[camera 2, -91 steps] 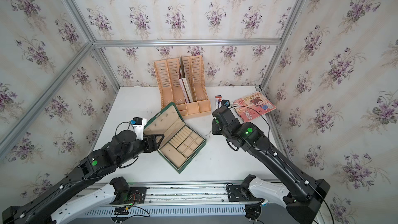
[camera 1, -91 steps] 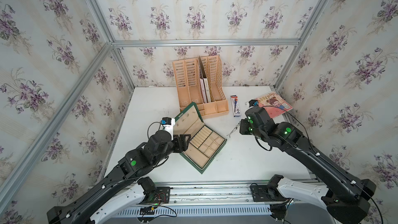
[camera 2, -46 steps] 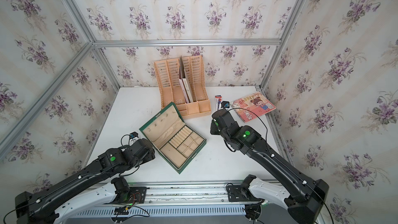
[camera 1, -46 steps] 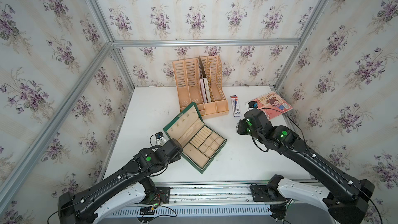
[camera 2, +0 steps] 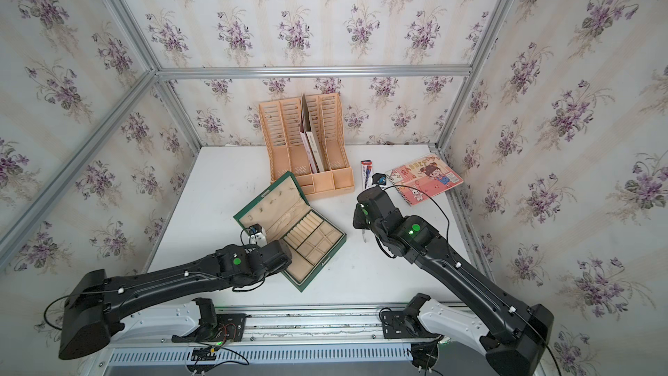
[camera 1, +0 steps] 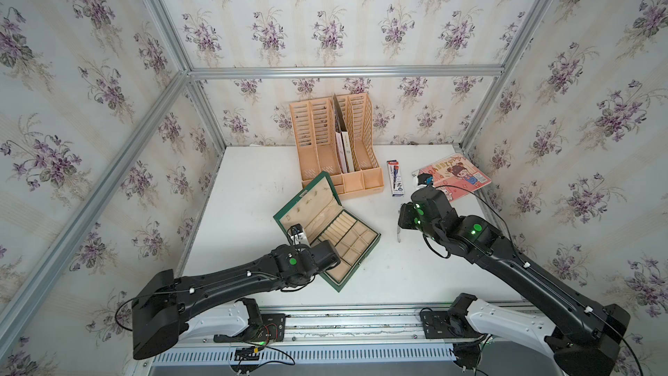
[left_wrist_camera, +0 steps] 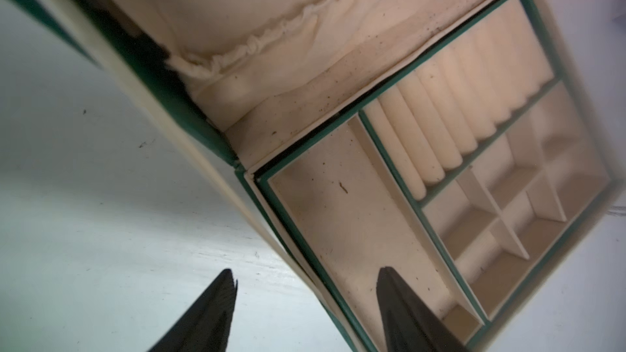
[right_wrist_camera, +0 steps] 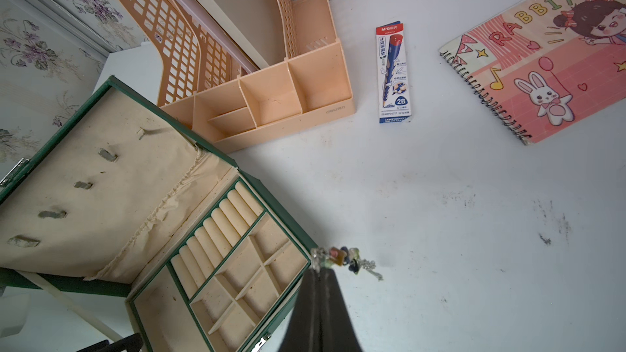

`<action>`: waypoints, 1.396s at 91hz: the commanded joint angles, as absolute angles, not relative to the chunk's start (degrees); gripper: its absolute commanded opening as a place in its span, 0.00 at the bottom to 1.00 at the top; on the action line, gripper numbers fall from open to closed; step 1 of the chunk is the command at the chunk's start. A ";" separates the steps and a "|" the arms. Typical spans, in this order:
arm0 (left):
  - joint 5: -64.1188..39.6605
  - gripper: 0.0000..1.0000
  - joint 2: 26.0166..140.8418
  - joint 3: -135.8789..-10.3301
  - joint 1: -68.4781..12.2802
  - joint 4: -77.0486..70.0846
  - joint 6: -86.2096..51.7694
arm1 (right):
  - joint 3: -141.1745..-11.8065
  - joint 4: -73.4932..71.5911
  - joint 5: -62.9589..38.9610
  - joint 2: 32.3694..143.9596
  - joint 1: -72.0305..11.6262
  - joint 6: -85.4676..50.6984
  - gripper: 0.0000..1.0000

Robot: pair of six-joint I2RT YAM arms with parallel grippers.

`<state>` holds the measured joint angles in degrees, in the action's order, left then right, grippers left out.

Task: Put jewelry chain into jewelry box
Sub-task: Pick up the necklace from the center of the board, then adjust the jewelry box at the center of the board.

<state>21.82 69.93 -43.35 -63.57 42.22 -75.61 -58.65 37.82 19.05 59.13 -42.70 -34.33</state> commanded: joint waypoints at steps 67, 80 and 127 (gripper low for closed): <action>26.74 0.00 78.93 -45.44 -58.03 38.77 -52.74 | -60.06 39.28 22.16 56.20 -42.71 -28.56 0.00; 23.38 0.00 78.04 -44.94 -54.84 32.41 -44.83 | -59.83 38.18 19.59 55.00 -42.74 -25.41 0.00; 17.28 0.27 81.80 -48.12 -51.66 34.83 -44.15 | -63.01 42.08 20.59 54.24 -42.71 -21.32 0.00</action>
<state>19.18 82.24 -47.33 -51.46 32.75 -43.83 -61.52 40.56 19.81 54.26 -42.72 -23.03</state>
